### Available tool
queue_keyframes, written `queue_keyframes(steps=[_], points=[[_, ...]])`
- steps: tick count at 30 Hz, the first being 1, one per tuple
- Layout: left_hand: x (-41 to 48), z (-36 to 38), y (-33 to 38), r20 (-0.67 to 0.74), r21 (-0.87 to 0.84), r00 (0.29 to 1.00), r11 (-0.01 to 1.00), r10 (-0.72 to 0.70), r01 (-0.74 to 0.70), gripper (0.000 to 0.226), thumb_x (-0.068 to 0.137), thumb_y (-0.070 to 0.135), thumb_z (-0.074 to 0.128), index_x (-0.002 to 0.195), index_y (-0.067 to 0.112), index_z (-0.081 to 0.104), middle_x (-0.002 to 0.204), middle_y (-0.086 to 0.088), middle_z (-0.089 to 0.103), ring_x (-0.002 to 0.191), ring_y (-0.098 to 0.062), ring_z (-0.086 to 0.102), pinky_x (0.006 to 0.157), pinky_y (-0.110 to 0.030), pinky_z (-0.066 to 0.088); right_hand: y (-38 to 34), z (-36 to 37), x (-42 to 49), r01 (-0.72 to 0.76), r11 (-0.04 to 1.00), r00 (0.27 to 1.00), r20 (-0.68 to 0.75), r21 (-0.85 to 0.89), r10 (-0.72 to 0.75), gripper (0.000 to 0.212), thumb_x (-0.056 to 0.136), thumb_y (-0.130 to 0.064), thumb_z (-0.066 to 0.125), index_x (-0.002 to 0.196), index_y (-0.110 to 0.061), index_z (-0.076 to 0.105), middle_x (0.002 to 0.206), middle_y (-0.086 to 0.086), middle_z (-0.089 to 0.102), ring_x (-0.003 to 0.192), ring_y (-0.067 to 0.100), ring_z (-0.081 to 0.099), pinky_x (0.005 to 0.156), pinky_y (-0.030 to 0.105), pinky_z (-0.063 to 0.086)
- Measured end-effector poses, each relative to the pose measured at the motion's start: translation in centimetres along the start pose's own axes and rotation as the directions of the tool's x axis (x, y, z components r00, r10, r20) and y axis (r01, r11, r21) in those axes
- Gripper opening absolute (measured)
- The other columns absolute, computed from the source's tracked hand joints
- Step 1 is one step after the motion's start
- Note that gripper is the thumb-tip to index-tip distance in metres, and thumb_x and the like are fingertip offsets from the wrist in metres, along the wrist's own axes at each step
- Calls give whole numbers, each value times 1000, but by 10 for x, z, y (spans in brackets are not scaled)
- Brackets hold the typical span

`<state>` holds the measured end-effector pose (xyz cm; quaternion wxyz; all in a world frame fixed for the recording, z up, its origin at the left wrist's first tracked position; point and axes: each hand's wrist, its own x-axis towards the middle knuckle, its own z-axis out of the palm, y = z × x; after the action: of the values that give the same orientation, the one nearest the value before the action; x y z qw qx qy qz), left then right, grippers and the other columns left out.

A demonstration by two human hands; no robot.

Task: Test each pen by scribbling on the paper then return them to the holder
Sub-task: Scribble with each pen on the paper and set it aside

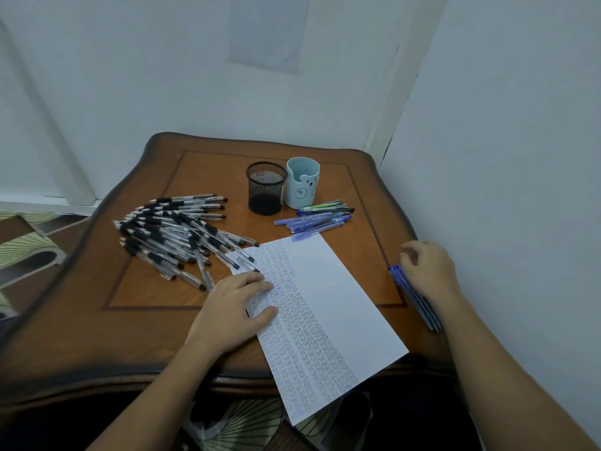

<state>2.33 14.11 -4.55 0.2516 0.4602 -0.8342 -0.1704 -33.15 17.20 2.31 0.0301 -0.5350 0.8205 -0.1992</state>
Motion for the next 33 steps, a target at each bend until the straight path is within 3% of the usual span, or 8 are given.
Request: queue_keyframes(steps=[8,11,15,21,24,26,30,33], points=[[-1,-3,2,10,5,1000,1000,20,-20,60,80,67,44,123,31,65,127,16,55,119,-2,46,98,-23,27,-98,58,38,346,934,907,225,83,-356,37,98,-10,53,127,-27,68,137,2,59,126,29,49,105,47,41],[-1,-3,2,6,7,1000,1000,26,-26,59,80,65,45,122,29,66,126,14,56,118,-4,48,98,-25,30,-119,75,44,359,931,902,233,62,-363,35,100,-14,51,128,-30,65,136,0,55,128,25,44,104,40,32],[-1,-2,1,3,-3,1000,1000,15,-15,59,80,65,45,122,30,66,127,14,56,119,-4,47,102,-26,28,-127,83,47,361,933,915,190,8,-356,20,99,-22,54,113,-28,67,120,0,54,121,23,42,98,37,28],[0,-3,1,3,-6,1000,1000,10,-10,61,79,66,43,123,30,65,128,15,55,121,-5,46,103,-27,26,-121,77,42,487,856,872,157,-172,-464,21,107,-22,37,120,-22,53,122,0,57,116,22,47,94,38,25],[-1,-2,2,-6,-6,1000,1000,12,-12,60,79,65,44,123,29,66,128,13,56,121,-7,48,104,-31,29,-120,67,42,427,902,886,176,57,-430,21,107,-16,40,121,-11,54,119,8,63,108,26,56,93,41,37],[-1,-2,2,3,-8,1000,1000,8,-8,61,79,66,43,123,30,65,129,13,56,122,-6,47,105,-32,29,-114,63,39,338,921,909,186,195,-373,24,105,-17,46,121,-6,59,116,11,66,99,23,57,83,33,42],[-1,-3,3,6,2,1000,1000,10,-10,62,79,67,42,123,30,65,129,13,56,122,-7,47,105,-33,31,-95,61,24,319,918,919,161,238,-361,22,100,-17,54,102,-5,72,94,10,71,81,20,56,69,29,39],[-1,-4,4,8,7,1000,1000,6,-6,63,78,67,41,123,30,65,129,13,56,122,-6,47,104,-30,29,-86,57,11,322,939,926,167,120,-339,27,102,-33,50,111,-21,73,107,1,73,96,25,63,77,35,50]])
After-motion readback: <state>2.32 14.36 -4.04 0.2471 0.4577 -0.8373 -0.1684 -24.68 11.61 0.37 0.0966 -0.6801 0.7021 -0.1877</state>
